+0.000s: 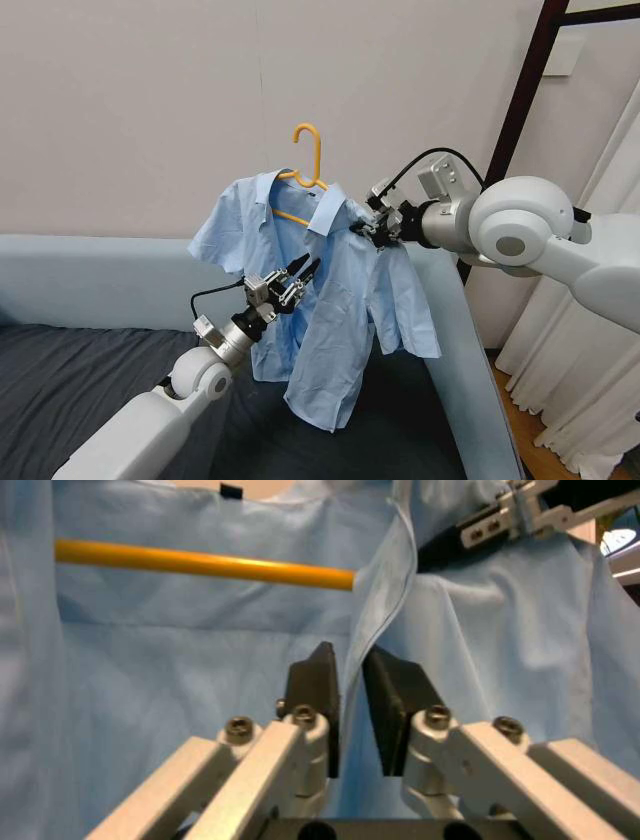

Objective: Pick up the clothes from the sofa and hang them on the clothes hanger.

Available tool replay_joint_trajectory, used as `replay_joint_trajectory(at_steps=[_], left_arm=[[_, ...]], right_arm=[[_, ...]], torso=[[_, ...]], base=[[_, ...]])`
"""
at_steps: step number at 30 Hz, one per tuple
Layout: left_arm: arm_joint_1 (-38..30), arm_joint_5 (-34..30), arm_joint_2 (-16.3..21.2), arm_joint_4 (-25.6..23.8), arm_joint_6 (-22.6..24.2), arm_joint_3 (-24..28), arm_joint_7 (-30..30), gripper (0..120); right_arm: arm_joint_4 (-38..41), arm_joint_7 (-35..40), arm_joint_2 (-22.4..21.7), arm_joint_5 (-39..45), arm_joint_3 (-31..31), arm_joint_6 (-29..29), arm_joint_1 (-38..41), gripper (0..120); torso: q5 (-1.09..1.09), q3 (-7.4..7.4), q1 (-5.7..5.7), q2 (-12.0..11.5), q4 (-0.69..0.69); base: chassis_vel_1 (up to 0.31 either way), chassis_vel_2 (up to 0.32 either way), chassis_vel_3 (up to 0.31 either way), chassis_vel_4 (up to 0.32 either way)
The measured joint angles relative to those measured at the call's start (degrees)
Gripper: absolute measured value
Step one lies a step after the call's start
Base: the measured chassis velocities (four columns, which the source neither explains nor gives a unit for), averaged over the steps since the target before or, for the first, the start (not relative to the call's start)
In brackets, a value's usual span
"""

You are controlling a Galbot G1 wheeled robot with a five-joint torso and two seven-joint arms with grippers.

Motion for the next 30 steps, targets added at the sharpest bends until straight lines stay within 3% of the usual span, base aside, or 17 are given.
replay_joint_trajectory(at_steps=[2, 13, 24, 30], left_arm=[[-0.42, -0.73, 0.47, -0.55, 0.0, -0.72, -0.28, 0], [-1.12, -3.84, 2.96, -4.06, 0.68, -5.56, -3.87, 0], [3.23, 3.5, 2.65, -4.11, 1.78, -4.6, -8.52, 0], [7.91, 5.95, 3.55, -5.6, 0.63, -6.29, -10.58, 18]], right_arm=[[-0.17, -0.01, 0.06, -0.32, -0.3, 0.01, 0.49, 1], [-0.79, 1.06, 0.94, -3.45, -1.27, 0.14, 2.35, 1], [-1.3, 4.36, 2.68, -0.27, 0.12, 0.11, 2.95, 1], [-1.82, 6.23, 3.07, 0.31, -0.28, 0.09, 4.1, 1]], torso=[[0.0, 0.0, 0.0, 0.0, 0.0], [0.0, 0.0, 0.0, 0.0, 0.0], [0.0, 0.0, 0.0, 0.0, -0.01], [0.0, 0.0, 0.0, 0.0, 0.0]], base=[[0.0, 0.0, 0.0, 0.0], [0.0, 0.0, 0.0, 0.0], [0.0, 0.0, 0.0, 0.0], [0.0, 0.0, 0.0, 0.0]])
